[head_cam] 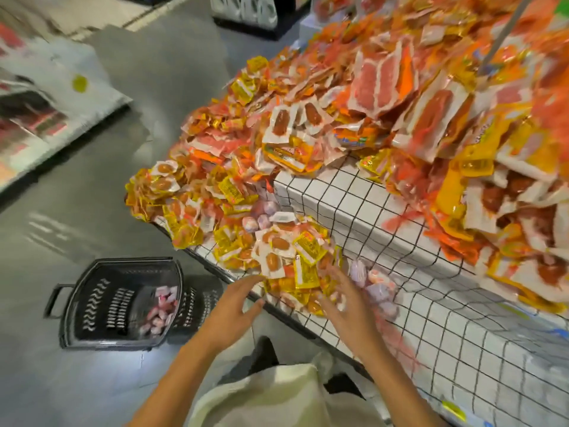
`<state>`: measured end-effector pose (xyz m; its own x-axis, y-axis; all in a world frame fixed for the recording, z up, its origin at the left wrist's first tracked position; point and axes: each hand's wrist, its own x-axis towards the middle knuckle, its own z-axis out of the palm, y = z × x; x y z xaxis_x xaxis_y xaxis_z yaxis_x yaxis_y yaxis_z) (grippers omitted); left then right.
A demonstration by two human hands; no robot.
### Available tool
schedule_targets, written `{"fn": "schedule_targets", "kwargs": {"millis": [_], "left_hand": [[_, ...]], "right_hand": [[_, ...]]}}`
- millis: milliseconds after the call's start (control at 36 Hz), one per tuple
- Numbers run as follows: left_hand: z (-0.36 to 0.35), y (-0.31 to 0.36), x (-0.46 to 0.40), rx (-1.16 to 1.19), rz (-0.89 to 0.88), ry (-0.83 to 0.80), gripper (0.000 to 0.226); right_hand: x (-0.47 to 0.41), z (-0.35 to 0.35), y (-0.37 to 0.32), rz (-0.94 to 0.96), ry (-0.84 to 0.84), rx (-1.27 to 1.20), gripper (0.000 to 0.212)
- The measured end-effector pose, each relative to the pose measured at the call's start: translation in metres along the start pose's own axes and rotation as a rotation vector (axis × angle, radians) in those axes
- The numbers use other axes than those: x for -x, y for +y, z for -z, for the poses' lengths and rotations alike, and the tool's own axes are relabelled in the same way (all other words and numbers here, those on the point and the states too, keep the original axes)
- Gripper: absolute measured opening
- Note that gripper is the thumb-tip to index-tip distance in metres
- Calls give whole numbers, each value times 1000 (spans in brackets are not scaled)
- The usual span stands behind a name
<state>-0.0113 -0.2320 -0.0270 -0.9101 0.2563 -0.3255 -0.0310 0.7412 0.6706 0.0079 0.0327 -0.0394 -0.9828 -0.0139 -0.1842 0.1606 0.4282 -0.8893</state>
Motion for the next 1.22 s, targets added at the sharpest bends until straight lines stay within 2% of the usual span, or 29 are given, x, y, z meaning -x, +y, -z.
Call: {"fn": "schedule_targets", "kwargs": {"millis": [83,167,306,361,444,528,611,722,833,944,1056,1139,1222], "left_hand": [[4,-1,-9,-16,9,15,51],[8,-5,-15,-8,17,22,48],[17,-19,-31,-31,-31,-17,43],[24,-26,-40,-39,-68,-66,40],[39,-30,-52,-33,-143,-145,35],[56,-35,-65,27,-167,-194,41],[71,-40,-77,89,-207,-223,39],[86,-42,-90,247,-214,-248,31],[98,-42,-99,385,-216,-286,32],[103,-37,-114,466,-232,-258,26],[103,-27,-127,739,-79,-250,26],[100,-10,-134,1015,72,-384,57],[100,6,-134,1304,116,-624,67]], "right_hand": [[-44,-6,-12,88,24,42,71],[-78,-16,-15,178,35,268,78],[-108,-37,-5,155,31,565,97],[-113,-38,-3,145,149,557,89],[-117,-38,-8,154,315,552,64],[-120,-41,-14,156,369,547,46],[-120,-42,-25,71,370,465,38],[-107,-38,-47,126,539,360,18],[-91,-40,-83,167,665,251,9],[-82,-47,-120,156,637,219,7],[-73,-50,-143,141,643,153,19],[-67,-45,-162,167,677,93,21],[-66,-41,-174,196,717,10,13]]}}
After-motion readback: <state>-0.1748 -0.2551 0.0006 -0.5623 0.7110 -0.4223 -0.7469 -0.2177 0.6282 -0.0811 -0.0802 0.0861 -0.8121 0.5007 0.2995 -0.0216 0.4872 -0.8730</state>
